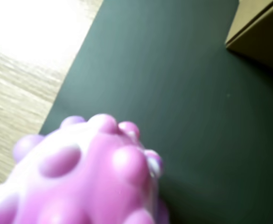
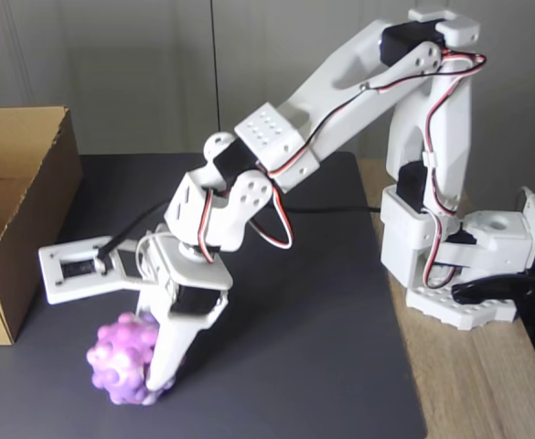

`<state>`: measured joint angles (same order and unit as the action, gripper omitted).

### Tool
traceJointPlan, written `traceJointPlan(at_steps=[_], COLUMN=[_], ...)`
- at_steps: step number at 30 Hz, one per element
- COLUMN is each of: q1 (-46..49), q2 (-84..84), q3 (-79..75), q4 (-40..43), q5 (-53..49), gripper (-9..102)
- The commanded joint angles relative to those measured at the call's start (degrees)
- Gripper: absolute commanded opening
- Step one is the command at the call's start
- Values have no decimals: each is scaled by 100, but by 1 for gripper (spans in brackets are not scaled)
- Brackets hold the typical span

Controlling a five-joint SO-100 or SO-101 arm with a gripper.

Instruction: Grasp a ball and put it in the box.

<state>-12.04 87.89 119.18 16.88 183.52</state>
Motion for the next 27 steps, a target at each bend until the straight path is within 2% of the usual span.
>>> traceJointPlan(at_steps=[1,10,14,21,27], q1=[79,431,747,1380,1749], q2=[659,2355,2619,1898,844], q3=[-185,-396,-967,-2979,-4729], q4=[105,624,949,1477,1529], q5=[-35,-53,-53,18,62], gripper=[20,17,17,17,18])
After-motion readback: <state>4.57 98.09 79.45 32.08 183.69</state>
